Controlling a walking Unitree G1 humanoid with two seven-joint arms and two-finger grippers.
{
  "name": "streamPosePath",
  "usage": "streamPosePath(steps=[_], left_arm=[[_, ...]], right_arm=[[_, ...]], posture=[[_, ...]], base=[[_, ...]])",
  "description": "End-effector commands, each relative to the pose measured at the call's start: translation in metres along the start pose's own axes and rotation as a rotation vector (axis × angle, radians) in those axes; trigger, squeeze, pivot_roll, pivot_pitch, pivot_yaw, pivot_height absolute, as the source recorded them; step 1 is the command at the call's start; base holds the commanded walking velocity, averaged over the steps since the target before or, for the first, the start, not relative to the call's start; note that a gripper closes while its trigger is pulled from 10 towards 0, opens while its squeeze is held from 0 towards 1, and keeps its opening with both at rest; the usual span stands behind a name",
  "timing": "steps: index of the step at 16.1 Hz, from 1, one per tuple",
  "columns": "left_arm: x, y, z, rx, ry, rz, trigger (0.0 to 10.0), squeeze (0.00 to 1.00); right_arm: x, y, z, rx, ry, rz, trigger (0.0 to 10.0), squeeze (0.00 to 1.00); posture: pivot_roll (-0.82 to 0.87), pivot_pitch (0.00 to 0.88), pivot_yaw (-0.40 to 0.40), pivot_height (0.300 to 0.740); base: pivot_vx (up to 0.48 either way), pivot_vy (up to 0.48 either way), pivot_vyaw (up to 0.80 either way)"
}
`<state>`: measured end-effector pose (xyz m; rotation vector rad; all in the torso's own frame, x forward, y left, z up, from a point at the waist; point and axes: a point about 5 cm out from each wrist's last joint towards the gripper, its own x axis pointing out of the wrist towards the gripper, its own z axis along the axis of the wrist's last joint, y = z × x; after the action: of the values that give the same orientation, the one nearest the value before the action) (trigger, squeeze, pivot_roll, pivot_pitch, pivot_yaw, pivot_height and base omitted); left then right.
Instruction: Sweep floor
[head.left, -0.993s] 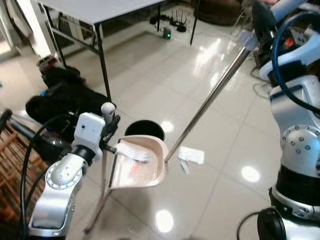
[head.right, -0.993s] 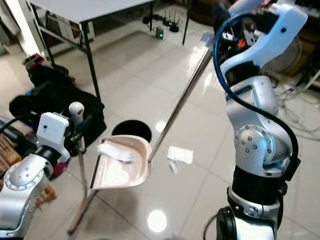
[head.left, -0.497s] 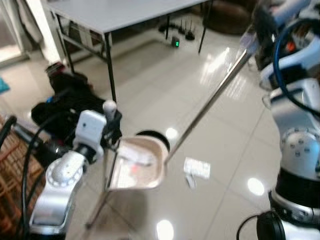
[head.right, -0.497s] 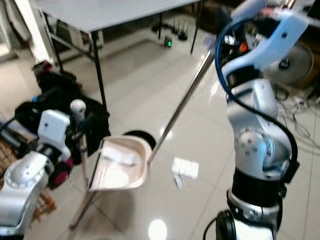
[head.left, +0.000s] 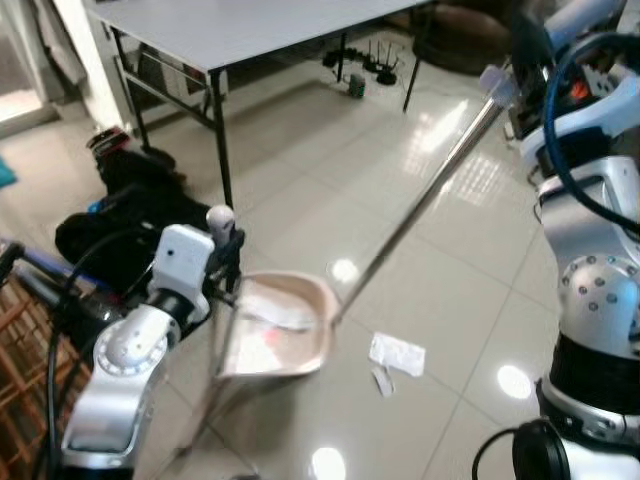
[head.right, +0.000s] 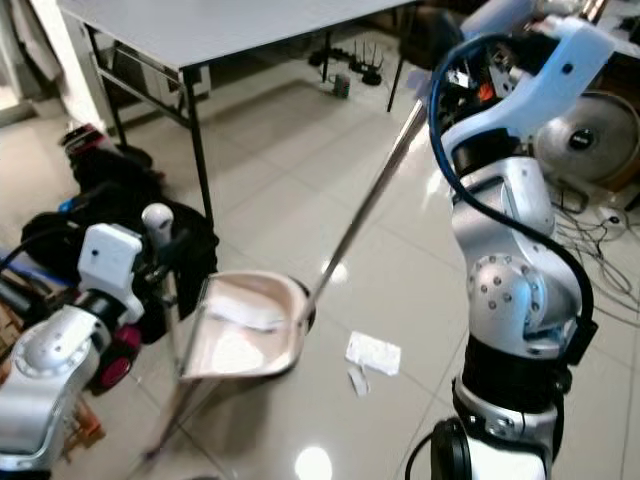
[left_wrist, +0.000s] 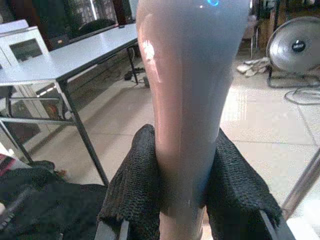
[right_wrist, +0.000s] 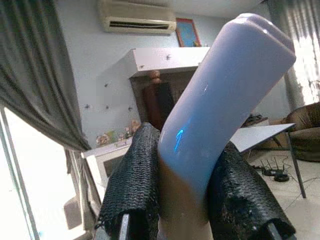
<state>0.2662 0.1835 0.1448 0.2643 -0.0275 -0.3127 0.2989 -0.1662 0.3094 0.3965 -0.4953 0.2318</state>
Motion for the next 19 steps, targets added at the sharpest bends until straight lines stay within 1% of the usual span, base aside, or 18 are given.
streamPosePath(steps=[1, 3, 7, 9, 10, 14, 16, 17, 18, 19], left_arm=[[0.003, -0.007, 0.009, -0.004, -0.047, -0.025, 10.0, 0.00], [0.003, -0.006, 0.009, -0.003, -0.046, -0.024, 10.0, 0.00], [0.001, -0.005, 0.007, 0.000, -0.034, -0.008, 10.0, 0.00], [0.000, -0.004, 0.005, -0.012, -0.015, 0.013, 10.0, 0.00], [-0.002, -0.003, 0.003, -0.008, -0.010, 0.016, 10.0, 0.00], [-0.002, -0.004, 0.003, -0.006, -0.004, 0.011, 10.0, 0.00], [-0.003, -0.004, 0.002, -0.006, -0.001, 0.010, 10.0, 0.00], [-0.003, -0.004, 0.002, -0.006, 0.000, 0.010, 10.0, 0.00], [-0.004, -0.005, 0.002, -0.006, 0.002, 0.011, 10.0, 0.00], [-0.004, -0.005, 0.002, -0.007, 0.003, 0.011, 10.0, 0.00]], right_arm=[[-0.001, -0.007, 0.013, -0.022, -0.063, -0.032, 10.0, 0.00], [-0.002, -0.006, 0.012, -0.046, -0.068, -0.028, 10.0, 0.00], [-0.002, -0.002, 0.006, -0.054, -0.069, -0.016, 10.0, 0.00], [-0.002, -0.001, 0.006, -0.081, -0.076, -0.009, 10.0, 0.00], [-0.002, 0.001, 0.007, -0.107, -0.098, -0.006, 10.0, 0.00], [0.003, 0.006, 0.004, -0.135, -0.149, 0.004, 10.0, 0.00], [0.004, 0.006, 0.001, -0.148, -0.158, -0.006, 10.0, 0.00], [0.004, 0.005, 0.002, -0.173, -0.174, -0.018, 10.0, 0.00], [0.004, 0.002, 0.004, -0.230, -0.219, -0.050, 10.0, 0.00], [0.004, 0.002, 0.004, -0.238, -0.227, -0.055, 10.0, 0.00]], posture=[[0.04, 0.030, -0.043, 0.740], [0.04, 0.034, -0.043, 0.740], [0.05, 0.039, -0.048, 0.740], [0.05, 0.044, -0.049, 0.740], [0.05, 0.048, -0.048, 0.740], [0.06, 0.053, -0.045, 0.740], [0.06, 0.052, -0.046, 0.740], [0.06, 0.055, -0.048, 0.740], [0.07, 0.060, -0.048, 0.740], [0.07, 0.061, -0.048, 0.740]], base=[[0.390, 0.000, 0.00], [0.390, 0.000, 0.00], [0.371, 0.000, 0.00], [0.000, 0.000, 0.00], [0.000, 0.000, 0.00], [0.000, 0.000, 0.00], [0.000, 0.000, 0.00], [0.000, 0.000, 0.00], [0.000, 0.000, 0.00], [0.000, 0.000, 0.00]])
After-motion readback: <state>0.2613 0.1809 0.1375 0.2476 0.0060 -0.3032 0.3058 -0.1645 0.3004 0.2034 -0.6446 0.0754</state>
